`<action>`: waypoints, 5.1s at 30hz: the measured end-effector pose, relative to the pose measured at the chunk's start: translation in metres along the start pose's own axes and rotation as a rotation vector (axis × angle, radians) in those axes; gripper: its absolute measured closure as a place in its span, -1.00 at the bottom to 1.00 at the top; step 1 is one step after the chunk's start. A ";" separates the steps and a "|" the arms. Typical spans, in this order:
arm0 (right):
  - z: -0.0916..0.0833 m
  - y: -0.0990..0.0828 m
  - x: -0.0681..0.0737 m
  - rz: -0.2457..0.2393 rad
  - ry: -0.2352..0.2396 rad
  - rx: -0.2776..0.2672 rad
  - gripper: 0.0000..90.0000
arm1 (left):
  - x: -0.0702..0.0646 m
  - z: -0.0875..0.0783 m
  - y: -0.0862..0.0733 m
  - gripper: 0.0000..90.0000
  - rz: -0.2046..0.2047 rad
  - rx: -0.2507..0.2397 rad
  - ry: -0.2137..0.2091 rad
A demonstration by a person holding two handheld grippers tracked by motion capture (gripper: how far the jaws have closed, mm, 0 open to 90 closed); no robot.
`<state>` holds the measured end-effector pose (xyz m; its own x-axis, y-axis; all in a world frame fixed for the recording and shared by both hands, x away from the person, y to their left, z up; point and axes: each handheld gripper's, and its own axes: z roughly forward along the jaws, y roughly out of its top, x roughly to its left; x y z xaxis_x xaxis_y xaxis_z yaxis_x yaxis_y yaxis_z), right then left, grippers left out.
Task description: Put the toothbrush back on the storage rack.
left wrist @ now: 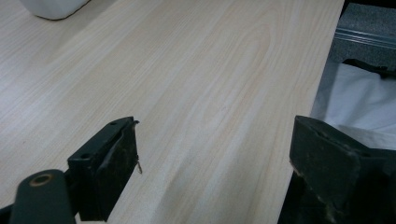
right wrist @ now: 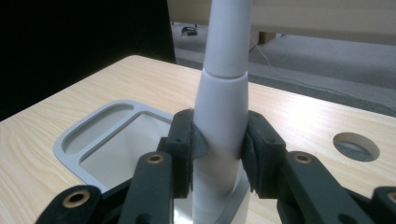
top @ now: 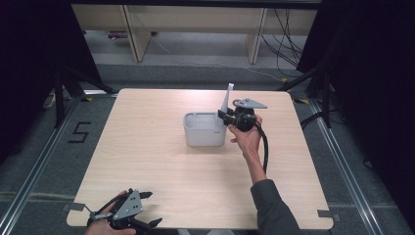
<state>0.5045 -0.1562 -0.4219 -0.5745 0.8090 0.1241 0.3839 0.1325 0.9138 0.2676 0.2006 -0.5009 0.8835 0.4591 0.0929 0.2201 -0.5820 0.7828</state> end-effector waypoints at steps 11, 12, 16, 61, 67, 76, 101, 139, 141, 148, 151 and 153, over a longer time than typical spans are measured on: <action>0.002 0.002 0.002 -0.063 -0.014 -0.015 0.48 | 0.000 -0.001 0.000 -0.67 0.007 0.007 0.011; 0.002 0.003 0.004 -0.054 -0.011 -0.003 0.48 | 0.000 -0.001 0.000 -0.67 0.005 0.004 0.012; 0.004 0.002 0.007 -0.087 -0.036 0.014 0.48 | 0.001 -0.001 0.000 -0.67 0.007 0.016 0.028; -0.033 -0.003 0.005 -0.023 -0.009 -0.026 -0.20 | 0.000 -0.002 0.001 -0.67 -0.001 0.021 0.002; -0.036 -0.004 0.006 0.005 0.010 -0.020 -0.21 | 0.000 -0.002 0.000 -0.67 0.009 0.019 0.016; -0.042 -0.007 0.006 0.022 0.000 -0.009 -0.23 | -0.001 -0.002 0.001 -0.67 -0.005 0.010 0.000; -0.053 -0.018 0.018 0.003 0.012 0.018 -0.36 | -0.001 -0.002 0.001 -0.67 -0.002 -0.001 0.004; -0.070 -0.041 0.038 -0.053 0.057 0.093 -0.49 | -0.001 -0.002 0.001 -0.67 -0.003 0.002 0.004; -0.071 -0.044 0.038 -0.046 0.067 0.091 -0.49 | -0.001 -0.002 0.001 -0.67 -0.013 -0.007 0.002; -0.077 -0.053 0.038 -0.047 0.067 0.109 -0.50 | -0.001 -0.002 0.001 -0.67 -0.003 0.003 0.002; -0.078 -0.058 0.038 -0.049 0.072 0.107 -0.50 | -0.001 -0.002 0.001 -0.67 -0.008 0.007 0.004; -0.080 -0.062 0.039 -0.035 0.064 0.125 -0.51 | -0.001 -0.002 0.001 -0.67 -0.003 0.003 0.003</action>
<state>0.4007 -0.1789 -0.4425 -0.6323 0.7652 0.1208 0.4474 0.2334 0.8633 0.2663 0.2011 -0.4990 0.8815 0.4629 0.0928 0.2239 -0.5829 0.7811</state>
